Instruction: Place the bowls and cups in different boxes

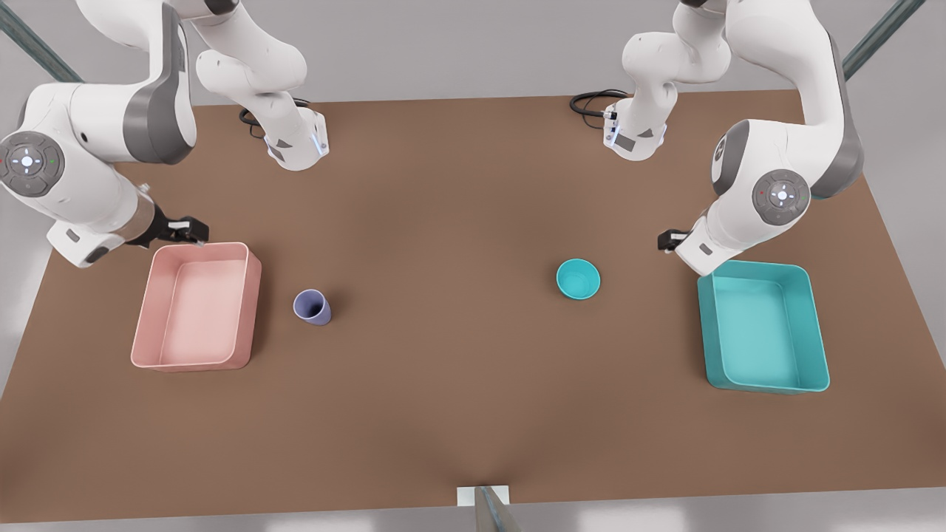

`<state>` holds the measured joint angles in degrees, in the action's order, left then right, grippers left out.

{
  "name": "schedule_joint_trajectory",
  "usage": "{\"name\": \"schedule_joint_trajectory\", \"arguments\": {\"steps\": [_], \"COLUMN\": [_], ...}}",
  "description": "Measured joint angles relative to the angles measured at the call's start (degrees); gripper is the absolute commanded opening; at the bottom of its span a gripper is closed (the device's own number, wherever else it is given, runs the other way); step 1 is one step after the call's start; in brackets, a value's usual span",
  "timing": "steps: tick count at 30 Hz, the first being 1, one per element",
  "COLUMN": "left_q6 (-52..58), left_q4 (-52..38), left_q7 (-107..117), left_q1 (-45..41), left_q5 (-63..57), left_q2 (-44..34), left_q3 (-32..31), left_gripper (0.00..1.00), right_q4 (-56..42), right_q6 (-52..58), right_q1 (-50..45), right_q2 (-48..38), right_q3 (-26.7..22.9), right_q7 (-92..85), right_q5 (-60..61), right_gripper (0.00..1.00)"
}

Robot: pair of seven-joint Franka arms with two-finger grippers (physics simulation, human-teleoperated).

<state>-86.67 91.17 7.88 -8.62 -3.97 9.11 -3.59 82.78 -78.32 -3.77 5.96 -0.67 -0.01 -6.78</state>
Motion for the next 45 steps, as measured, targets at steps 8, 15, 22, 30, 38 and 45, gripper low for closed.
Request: {"name": "schedule_joint_trajectory", "arguments": {"steps": [8, 15, 22, 30, 38, 45], "left_q6": [-14.2, -32.4, -39.2, -38.0, -25.3, -26.6], "left_q4": [11.2, 22.4, 23.2, 22.1, 8.7, 7.5], "left_q7": [0.8, -0.5, -2.4, -3.5, -4.4, -6.0], "left_q1": [-3.5, -3.7, -3.7, -3.2, -0.1, 4.7], "left_q5": [10.0, 13.8, 15.9, 19.3, 11.7, 10.1], "left_q2": [12.9, 17.5, 20.0, 17.1, 11.9, 14.3], "left_q3": [-0.1, -0.3, -1.5, -1.7, 14.4, 25.0], "left_gripper": [1.00, 1.00, 0.48, 0.21, 0.21, 0.21], "right_q4": [-4.9, 1.0, 20.0, 27.9, 33.1, 34.1], "right_q6": [-6.7, -18.2, -30.5, -41.9, -47.4, -49.6], "right_q1": [-4.4, -1.3, -1.3, -2.4, -2.4, -2.5], "right_q2": [19.6, 24.3, 14.7, 15.4, 16.1, 18.7], "right_q3": [0.2, 0.0, -0.1, 0.1, 0.3, 0.7], "right_q7": [-0.8, -1.5, -2.1, -2.5, -2.7, -2.8], "right_q5": [2.4, 8.7, 9.2, 9.1, 9.3, 9.5], "right_gripper": [1.00, 1.00, 1.00, 1.00, 1.00, 1.00]}}
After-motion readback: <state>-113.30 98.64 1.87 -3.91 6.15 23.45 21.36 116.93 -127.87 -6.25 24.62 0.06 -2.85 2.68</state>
